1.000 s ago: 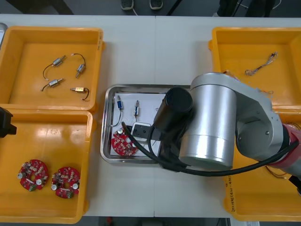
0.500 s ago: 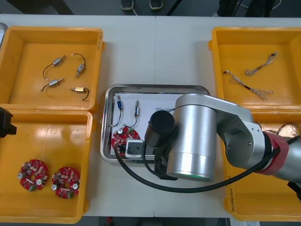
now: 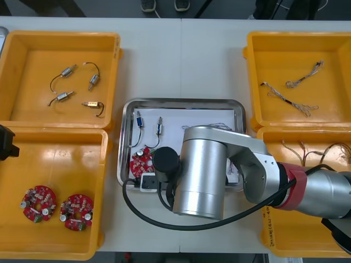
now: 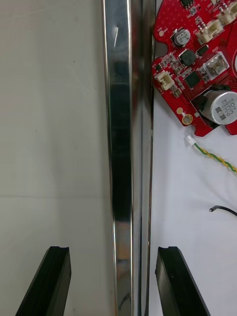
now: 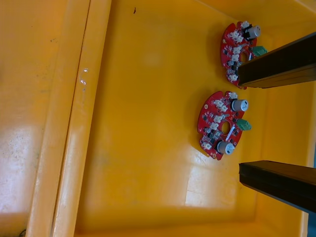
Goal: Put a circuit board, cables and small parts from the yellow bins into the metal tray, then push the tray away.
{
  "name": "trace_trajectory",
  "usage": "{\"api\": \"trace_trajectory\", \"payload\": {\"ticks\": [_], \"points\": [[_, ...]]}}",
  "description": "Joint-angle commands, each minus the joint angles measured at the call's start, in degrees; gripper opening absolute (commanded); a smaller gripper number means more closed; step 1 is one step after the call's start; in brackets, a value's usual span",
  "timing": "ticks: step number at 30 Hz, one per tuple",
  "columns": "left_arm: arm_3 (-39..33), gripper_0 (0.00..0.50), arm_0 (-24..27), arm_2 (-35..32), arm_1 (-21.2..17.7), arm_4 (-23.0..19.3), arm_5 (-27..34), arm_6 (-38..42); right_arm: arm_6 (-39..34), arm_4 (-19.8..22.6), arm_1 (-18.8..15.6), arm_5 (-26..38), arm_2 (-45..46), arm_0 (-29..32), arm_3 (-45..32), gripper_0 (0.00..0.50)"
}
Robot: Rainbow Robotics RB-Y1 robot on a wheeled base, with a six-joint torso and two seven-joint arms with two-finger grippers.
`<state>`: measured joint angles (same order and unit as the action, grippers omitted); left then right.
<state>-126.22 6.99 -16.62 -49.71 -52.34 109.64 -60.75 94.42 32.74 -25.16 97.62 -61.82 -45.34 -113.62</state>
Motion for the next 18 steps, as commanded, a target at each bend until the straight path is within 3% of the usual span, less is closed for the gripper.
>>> {"api": "trace_trajectory", "payload": {"ticks": [1, 18], "points": [[-1.75, 0.434, -0.93, -1.75, -2.50, 0.05, 0.36, -6.49, 0.59, -1.36, 1.52, -1.56, -2.69, -1.86, 0.33, 0.500], [-1.75, 0.433, -0.93, -1.75, -2.50, 0.05, 0.36, -6.49, 0.50, -4.00, 1.60, -5.60, -4.27, -1.86, 3.94, 0.500]]}}
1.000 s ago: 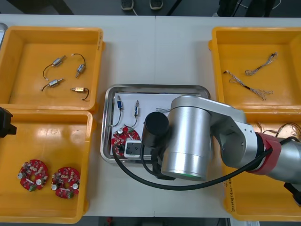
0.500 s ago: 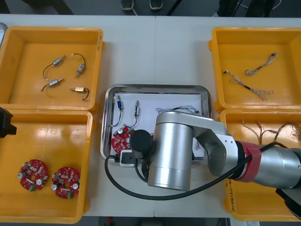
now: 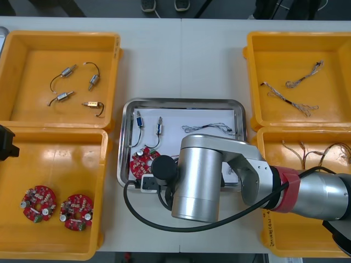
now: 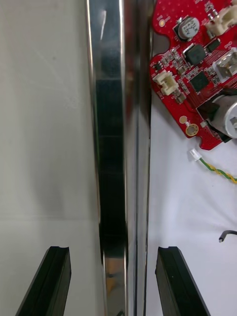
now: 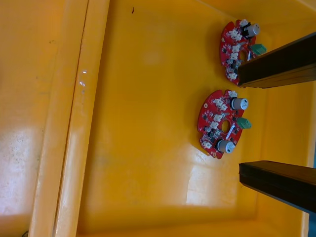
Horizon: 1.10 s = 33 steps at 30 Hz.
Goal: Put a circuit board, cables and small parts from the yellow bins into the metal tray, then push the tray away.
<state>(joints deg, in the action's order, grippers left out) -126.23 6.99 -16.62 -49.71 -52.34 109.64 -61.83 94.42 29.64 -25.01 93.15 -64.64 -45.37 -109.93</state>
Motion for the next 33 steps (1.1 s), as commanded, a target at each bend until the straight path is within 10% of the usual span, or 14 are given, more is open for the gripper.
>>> {"api": "trace_trajectory", "payload": {"ticks": [1, 8, 9, 11, 12, 13, 33], "points": [[-1.74, 0.431, -0.93, -1.75, -2.50, 0.05, 0.36, -5.40, 0.59, -0.99, 1.55, -1.22, -1.45, -1.74, 0.33, 0.500], [-1.74, 0.433, -0.93, -1.75, -2.50, 0.05, 0.36, -5.40, 0.32, -1.16, 1.55, -1.30, -1.54, -1.74, 0.51, 0.491], [-1.74, 0.431, -0.93, -1.75, -2.50, 0.05, 0.36, -5.40, 0.32, -1.16, 1.55, -1.30, -1.54, -1.74, 0.42, 0.296], [-1.74, 0.433, -0.93, -1.75, -2.50, 0.05, 0.36, -5.40, 0.24, -1.16, 1.46, -1.22, -1.54, -1.74, 0.42, 0.231], [-1.74, 0.433, -0.93, -1.75, -2.50, 0.05, 0.36, -5.40, 0.15, -1.25, 1.55, -1.22, -1.54, -1.74, 0.42, 0.073], [-1.74, 0.433, -0.93, -1.75, -2.50, 0.05, 0.36, -5.40, 0.32, -1.25, 1.46, -1.22, -1.54, -1.74, 0.42, 0.044], [-1.74, 0.433, -0.93, -1.75, -2.50, 0.05, 0.36, -5.40, 2.34, -1.52, 0.49, -1.30, -1.63, -4.02, 0.42, 0.000]]}}
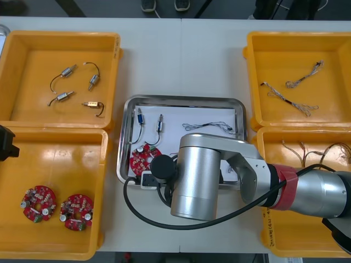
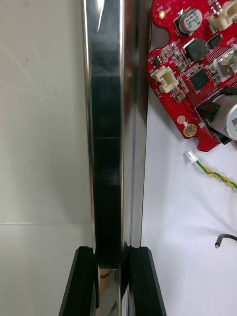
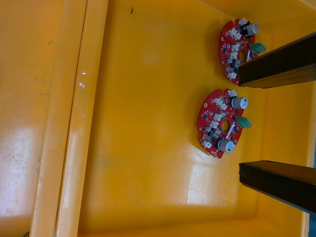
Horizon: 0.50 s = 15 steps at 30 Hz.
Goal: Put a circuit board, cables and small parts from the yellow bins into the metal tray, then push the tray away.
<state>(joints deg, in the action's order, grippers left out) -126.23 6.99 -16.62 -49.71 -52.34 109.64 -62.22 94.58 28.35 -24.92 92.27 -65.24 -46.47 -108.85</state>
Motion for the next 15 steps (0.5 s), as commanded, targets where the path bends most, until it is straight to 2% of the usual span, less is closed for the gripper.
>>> {"api": "trace_trajectory", "payload": {"ticks": [1, 9, 15], "points": [[-1.74, 0.433, -0.92, -1.75, -2.50, 0.05, 0.36, -5.02, 2.19, -0.23, 0.40, -0.43, -1.03, -2.92, -0.66, 0.000], [-1.74, 0.434, -0.92, -1.75, -2.50, 0.05, 0.36, -5.02, 2.98, 2.14, -1.09, -0.43, -1.12, -5.82, -0.66, 0.000], [-1.74, 0.433, -0.92, -1.75, -2.50, 0.05, 0.36, -5.02, 3.07, 2.23, -2.06, -0.52, -1.03, -7.23, -0.57, 0.000]]}}
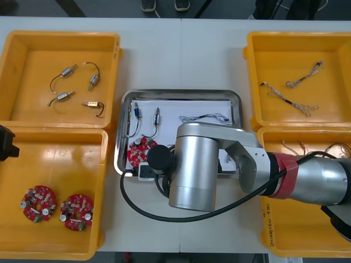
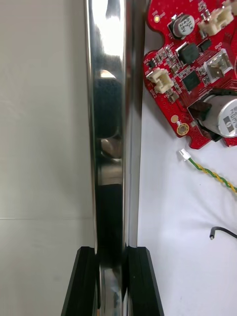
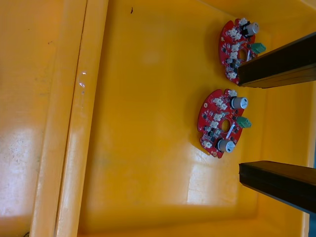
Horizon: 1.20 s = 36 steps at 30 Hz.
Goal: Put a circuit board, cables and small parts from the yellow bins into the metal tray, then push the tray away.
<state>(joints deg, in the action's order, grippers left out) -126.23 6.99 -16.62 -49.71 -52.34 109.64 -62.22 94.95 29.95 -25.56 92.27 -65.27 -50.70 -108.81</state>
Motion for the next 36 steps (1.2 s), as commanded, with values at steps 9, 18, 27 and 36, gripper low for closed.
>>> {"api": "trace_trajectory", "payload": {"ticks": [9, 18, 27, 36], "points": [[-1.74, 0.433, -0.92, -1.75, -2.50, 0.05, 0.36, -5.02, 2.87, 1.43, -2.47, -1.31, -1.00, -5.29, 0.53, 0.000], [-1.74, 0.433, -0.92, -1.75, -2.50, 0.05, 0.36, -5.02, 3.84, 2.48, -2.03, -2.63, -1.00, -8.28, 5.28, 0.000], [-1.74, 0.433, -0.92, -1.75, -2.50, 0.05, 0.36, -5.02, 5.25, 5.65, -1.86, -3.94, -1.00, -11.53, 8.79, 0.000], [-1.74, 0.432, -0.92, -1.75, -2.50, 0.05, 0.36, -5.02, 6.48, 6.00, -1.86, -5.17, -1.00, -14.25, 11.87, 0.000]]}}
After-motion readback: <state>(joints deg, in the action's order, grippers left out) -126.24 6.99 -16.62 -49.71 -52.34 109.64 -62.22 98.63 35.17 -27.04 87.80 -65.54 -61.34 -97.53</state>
